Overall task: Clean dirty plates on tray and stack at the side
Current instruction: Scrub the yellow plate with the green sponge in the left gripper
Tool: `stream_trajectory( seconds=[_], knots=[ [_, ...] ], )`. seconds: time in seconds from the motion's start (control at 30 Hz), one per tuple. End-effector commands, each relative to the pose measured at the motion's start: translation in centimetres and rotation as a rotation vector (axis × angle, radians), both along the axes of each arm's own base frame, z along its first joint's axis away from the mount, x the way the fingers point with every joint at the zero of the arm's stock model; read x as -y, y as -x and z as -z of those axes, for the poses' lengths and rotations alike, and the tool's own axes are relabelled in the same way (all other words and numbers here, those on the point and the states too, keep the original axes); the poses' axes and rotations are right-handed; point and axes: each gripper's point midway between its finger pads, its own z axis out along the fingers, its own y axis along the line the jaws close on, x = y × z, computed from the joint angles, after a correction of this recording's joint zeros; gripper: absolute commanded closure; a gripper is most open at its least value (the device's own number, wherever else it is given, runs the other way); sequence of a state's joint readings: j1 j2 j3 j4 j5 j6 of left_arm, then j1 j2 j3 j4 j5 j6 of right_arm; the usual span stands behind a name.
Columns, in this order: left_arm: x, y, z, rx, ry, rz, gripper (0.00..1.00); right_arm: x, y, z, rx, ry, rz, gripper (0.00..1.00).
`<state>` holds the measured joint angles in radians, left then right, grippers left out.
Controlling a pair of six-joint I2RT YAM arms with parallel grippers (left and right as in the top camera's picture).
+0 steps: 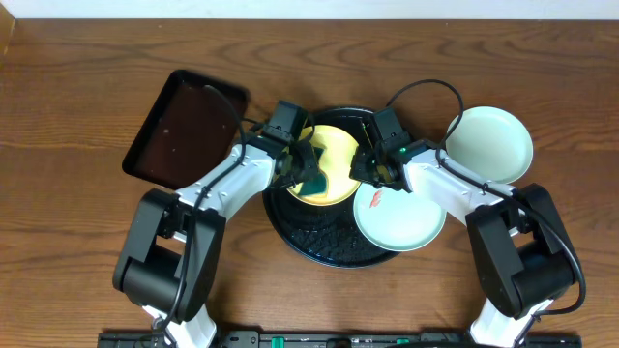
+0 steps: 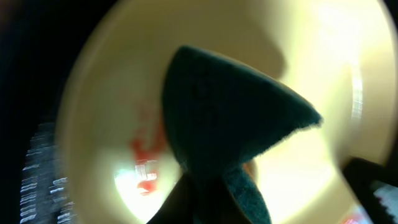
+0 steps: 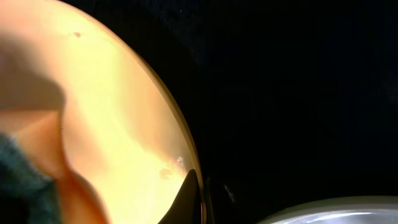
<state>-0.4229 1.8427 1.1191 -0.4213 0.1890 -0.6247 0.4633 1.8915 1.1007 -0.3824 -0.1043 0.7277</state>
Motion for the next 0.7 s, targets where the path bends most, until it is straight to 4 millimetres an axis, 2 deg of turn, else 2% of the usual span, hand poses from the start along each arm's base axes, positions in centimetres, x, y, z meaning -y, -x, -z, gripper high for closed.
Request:
stream_trajectory(
  seconds=[0.0, 0.13, 0.33, 0.4, 0.47, 0.53, 0.67],
  knots=[
    [-7.8, -0.9, 0.7, 0.071, -0.390, -0.122, 0.92, 1.3, -0.5, 0.2, 0.001, 0.048, 0.042, 0.99],
    [-9.0, -2.5, -2.4, 0.176, -0.487, -0.074, 0.92, 1.4, -0.3, 0.3, 0.002, 0.061, 0.022, 0.99],
    [-7.9, -4.2, -7.7, 0.324, -0.403, -0.090, 0.92, 1.5, -0.1, 0.4, -0.008, 0.066, 0.021, 0.99],
    [-6.5, -4.3, -8.7, 0.346, -0.315, -0.070, 0.92, 1.5, -0.1, 0.4, -0.008, 0.066, 0.021, 0.99],
    [-4.1, -4.2, -9.3, 0.345, -0.182, -0.020, 0.92, 1.5, -0.1, 0.4, -0.008, 0.066, 0.021, 0.99],
    [-0.9, -3.8, -9.4, 0.324, -0.018, 0.056, 0.92, 1.5, -0.1, 0.4, -0.007, 0.065, 0.022, 0.99],
    [2.4, -3.3, -9.0, 0.287, 0.145, 0.086, 0.92, 1.5, -0.1, 0.4, -0.007, 0.065, 0.022, 0.99]
  ],
)
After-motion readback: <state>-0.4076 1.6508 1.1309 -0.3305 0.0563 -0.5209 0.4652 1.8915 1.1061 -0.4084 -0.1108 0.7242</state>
